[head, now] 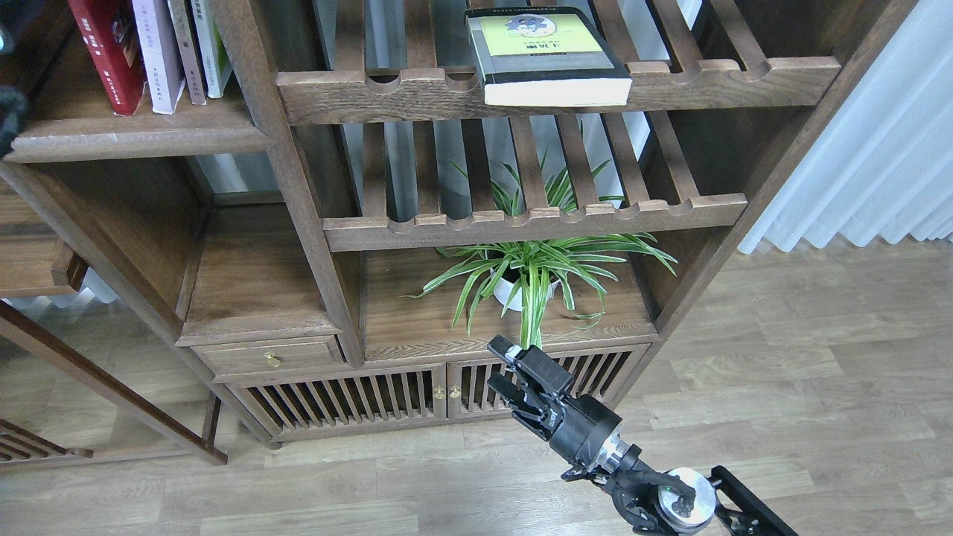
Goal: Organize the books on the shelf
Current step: 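Insert the red book upright beside the standing books with the left gripper, then withdraw the left arm and raise both grippers toward the flat white book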
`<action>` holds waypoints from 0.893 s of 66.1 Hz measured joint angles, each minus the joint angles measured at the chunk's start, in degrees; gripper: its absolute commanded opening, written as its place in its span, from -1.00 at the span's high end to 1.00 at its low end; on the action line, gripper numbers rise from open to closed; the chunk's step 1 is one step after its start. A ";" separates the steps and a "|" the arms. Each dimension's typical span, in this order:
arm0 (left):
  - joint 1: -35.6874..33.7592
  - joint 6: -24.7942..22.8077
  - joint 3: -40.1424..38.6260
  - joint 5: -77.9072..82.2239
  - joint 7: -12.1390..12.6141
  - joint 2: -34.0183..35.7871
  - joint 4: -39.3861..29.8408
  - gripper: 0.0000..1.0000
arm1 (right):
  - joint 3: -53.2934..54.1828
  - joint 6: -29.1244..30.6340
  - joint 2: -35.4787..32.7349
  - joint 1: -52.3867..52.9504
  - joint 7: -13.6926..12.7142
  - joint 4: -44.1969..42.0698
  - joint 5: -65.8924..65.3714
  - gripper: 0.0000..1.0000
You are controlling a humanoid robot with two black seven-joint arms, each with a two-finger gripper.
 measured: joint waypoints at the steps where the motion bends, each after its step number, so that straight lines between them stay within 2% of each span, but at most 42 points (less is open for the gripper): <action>1: -0.26 0.00 -0.27 0.00 0.06 -0.06 0.02 -0.50 | 0.01 0.00 0.00 0.00 0.00 0.00 -0.01 -0.97; 15: -1.09 -0.31 -3.77 -1.25 0.90 -0.59 -0.68 -0.65 | 0.21 0.00 0.00 0.00 0.00 -0.07 -0.02 -0.97; 27: 5.30 -1.63 -8.42 -7.49 0.90 -0.35 -6.45 -0.74 | 0.54 0.00 0.00 0.00 0.00 0.11 0.49 -0.98; 39: 10.21 -5.74 -14.85 -8.82 0.95 -0.37 -9.85 -0.80 | 0.93 0.00 0.00 -0.08 0.16 0.17 0.68 -0.98; 50: 10.64 -9.05 -20.82 -9.41 0.84 -5.14 -12.72 -0.92 | 1.06 0.55 0.00 -0.19 0.18 0.36 1.09 -0.98; 59: 10.75 -9.57 -25.30 -9.58 0.91 -9.17 -16.65 -0.98 | 1.10 3.05 0.00 -0.60 0.10 1.04 1.99 -0.98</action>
